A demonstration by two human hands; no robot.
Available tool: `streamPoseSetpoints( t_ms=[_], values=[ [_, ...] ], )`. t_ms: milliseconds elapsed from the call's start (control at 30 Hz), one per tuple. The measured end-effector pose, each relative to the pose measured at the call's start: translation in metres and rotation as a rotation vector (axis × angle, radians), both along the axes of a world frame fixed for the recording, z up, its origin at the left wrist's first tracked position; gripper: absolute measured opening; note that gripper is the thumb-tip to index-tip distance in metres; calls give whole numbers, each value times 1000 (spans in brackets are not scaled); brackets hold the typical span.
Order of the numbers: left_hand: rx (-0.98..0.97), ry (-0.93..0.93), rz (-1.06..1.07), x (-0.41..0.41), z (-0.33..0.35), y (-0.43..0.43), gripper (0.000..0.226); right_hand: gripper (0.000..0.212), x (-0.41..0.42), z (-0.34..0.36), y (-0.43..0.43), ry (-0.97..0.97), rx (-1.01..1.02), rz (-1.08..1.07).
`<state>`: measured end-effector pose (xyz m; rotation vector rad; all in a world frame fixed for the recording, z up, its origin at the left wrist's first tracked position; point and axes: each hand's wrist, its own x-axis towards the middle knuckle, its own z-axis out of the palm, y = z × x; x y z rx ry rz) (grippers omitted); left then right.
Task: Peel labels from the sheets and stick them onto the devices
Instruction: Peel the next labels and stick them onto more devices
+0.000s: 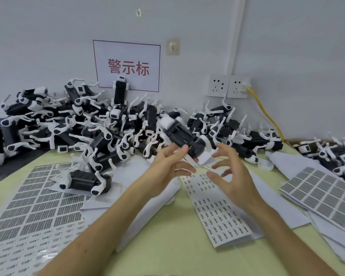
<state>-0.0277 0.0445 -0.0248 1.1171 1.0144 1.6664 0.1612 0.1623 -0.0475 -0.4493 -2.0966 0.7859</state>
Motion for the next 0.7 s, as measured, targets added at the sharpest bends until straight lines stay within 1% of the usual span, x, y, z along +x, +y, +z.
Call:
streamPoseSetpoints(
  t_ms=[67, 167, 233, 367, 467, 500, 633, 700],
  values=[
    [-19, 40, 35, 10, -5, 1, 46, 80, -3, -3, -5, -4, 27, 61],
    [-32, 170, 85, 14, -7, 2, 48, 90, -6, -6, -6, -46, 81, 13],
    [-43, 210, 89, 14, -7, 1, 51, 90, -7, -5, -7, -41, 120, -30],
    [-84, 208, 94, 16, -7, -1, 52, 76, -8, -1, -10, -7, 164, -23],
    [-127, 149, 69, 16, -5, 0, 75, 72, -6, 1, -12, 14, 155, -12],
    [-125, 136, 41, 16, -5, 0, 77, 73, -6, 1, -12, 8, 149, -10],
    [-105, 137, -63, 16, -6, -3, 52, 90, -5, 2, -16, 4, 134, 11],
    [-117, 153, -82, 16, -7, -2, 46, 89, -6, 2, -17, 19, 143, 42]
  ],
)
